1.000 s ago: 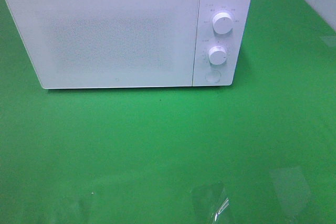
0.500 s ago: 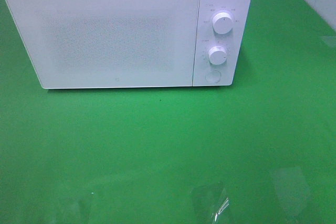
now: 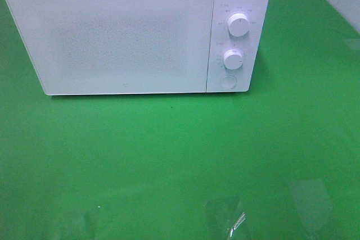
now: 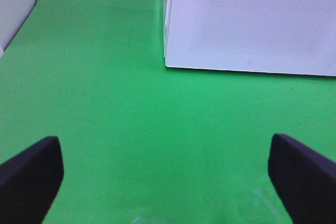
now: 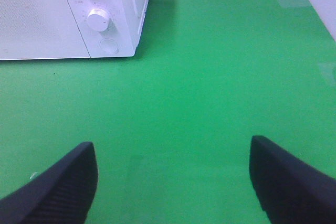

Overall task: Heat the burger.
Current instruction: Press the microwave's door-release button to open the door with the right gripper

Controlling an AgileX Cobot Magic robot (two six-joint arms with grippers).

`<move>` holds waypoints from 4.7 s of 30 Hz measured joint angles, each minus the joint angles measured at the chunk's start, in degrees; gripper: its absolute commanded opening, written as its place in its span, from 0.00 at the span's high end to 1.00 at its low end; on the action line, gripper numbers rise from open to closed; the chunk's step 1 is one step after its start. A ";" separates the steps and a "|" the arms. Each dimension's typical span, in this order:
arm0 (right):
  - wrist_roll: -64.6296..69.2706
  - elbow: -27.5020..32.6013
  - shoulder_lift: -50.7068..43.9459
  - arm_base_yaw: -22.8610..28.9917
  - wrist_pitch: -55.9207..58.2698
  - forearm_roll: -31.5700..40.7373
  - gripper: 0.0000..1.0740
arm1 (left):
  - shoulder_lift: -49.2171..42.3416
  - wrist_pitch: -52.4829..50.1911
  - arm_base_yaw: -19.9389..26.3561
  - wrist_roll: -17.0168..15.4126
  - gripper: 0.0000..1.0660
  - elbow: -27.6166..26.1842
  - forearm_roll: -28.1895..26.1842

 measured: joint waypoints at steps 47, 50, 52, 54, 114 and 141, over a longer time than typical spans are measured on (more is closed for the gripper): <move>0.00 3.67 50.59 0.00 -62.74 0.00 0.29 | 0.00 0.00 0.00 0.00 0.08 0.00 0.00; 0.00 3.67 54.89 0.00 -68.30 0.00 0.29 | 0.00 0.00 0.00 0.00 0.08 0.00 0.00; -0.06 3.67 58.10 0.00 -72.59 0.00 0.29 | 0.00 0.00 0.00 0.00 0.08 0.00 0.00; -0.23 3.67 60.96 0.00 -76.38 0.00 0.29 | 0.00 0.00 0.00 0.00 0.08 0.00 0.00; -16.04 3.67 104.79 38.96 -124.45 47.15 0.32 | 0.00 0.00 0.00 0.00 0.08 0.00 0.00; 72.48 3.67 104.79 38.96 -121.12 45.61 1.00 | 0.00 0.00 0.00 0.00 0.08 0.00 0.00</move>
